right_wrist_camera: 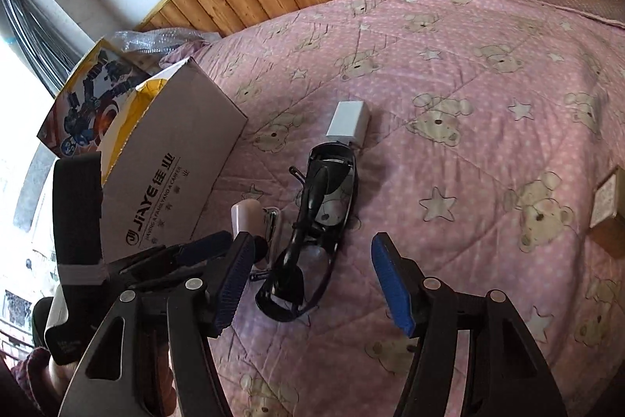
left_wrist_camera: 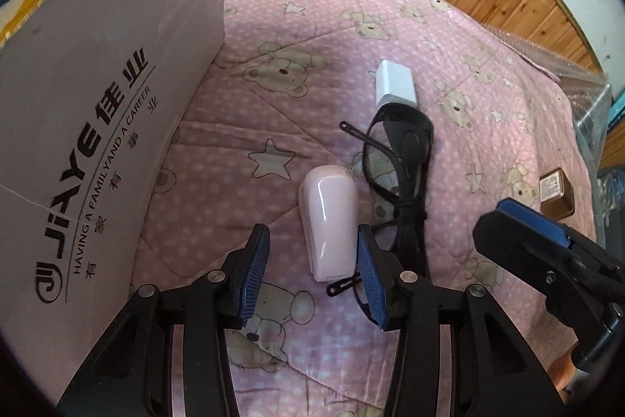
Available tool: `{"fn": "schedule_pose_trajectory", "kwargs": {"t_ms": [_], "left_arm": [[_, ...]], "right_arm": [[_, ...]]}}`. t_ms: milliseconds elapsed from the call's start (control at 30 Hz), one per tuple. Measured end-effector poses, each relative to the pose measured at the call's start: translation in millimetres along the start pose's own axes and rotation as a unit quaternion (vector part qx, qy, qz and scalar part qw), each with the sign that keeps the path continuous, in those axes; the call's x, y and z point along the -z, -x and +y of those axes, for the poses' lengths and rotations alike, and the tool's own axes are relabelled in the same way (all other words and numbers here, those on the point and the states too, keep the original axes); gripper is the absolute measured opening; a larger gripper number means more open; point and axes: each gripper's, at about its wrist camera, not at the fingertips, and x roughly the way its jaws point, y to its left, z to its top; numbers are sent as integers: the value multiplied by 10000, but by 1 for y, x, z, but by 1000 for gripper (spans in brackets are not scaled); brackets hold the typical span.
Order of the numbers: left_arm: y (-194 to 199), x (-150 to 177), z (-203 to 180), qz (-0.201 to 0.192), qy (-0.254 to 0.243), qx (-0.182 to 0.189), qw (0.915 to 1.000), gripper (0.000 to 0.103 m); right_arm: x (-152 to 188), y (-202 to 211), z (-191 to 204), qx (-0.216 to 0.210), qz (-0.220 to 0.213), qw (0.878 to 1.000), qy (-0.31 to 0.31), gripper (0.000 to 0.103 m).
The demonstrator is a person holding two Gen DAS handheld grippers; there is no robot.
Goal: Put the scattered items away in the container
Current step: 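Grasp the pink hair dryer with the left gripper while the right grasps the black glasses, then carry the pink dryer and black glasses over the white box with both grippers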
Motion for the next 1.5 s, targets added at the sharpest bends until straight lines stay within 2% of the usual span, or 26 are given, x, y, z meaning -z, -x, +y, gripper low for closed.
{"fn": "schedule_pose_trajectory", "kwargs": {"t_ms": [133, 167, 200, 233, 267, 300, 400, 433, 467, 533, 833, 1500], "left_arm": [[-4, -2, -1, -129, -164, -39, 9998, 48], [-5, -3, -4, -159, -284, -103, 9994, 47], [-6, -3, -7, -207, -430, -172, 9987, 47], [-7, -4, -10, -250, -525, -213, 9981, 42], [-8, -5, -12, -309, -610, -295, 9972, 31], [-8, -5, -13, -360, -688, -375, 9963, 28], [-8, -7, -9, -399, -665, -264, 9966, 27], [-8, -8, -8, -382, -646, -225, 9969, 27], [-8, -9, -7, -364, -634, -196, 9971, 27], [-5, -7, -5, -329, -602, -147, 9975, 27], [30, 18, -8, -471, -700, -27, 9964, 27], [95, 86, 5, -591, -582, 148, 9964, 27]], "right_arm": [[-10, -35, 8, 91, 327, 9993, 159, 62], [-11, -43, 8, 176, 402, 9988, 206, 52], [-11, -50, 7, 252, 443, 9985, 205, 47], [-11, -55, 3, 330, 485, 9981, 177, 42], [-10, -59, 0, 331, 473, 9982, 162, 42], [-9, -59, -2, 299, 433, 9985, 156, 41], [-4, -55, -6, 249, 332, 9991, 96, 38], [-3, -52, -7, 232, 298, 9993, 67, 34], [-3, -47, -8, 172, 251, 9995, 39, 21], [-2, -37, -6, 226, 153, 9996, 9, 17], [23, -4, -13, 287, -31, 9992, -269, 16], [76, 59, 19, 150, -413, 9986, -290, 16]]}}
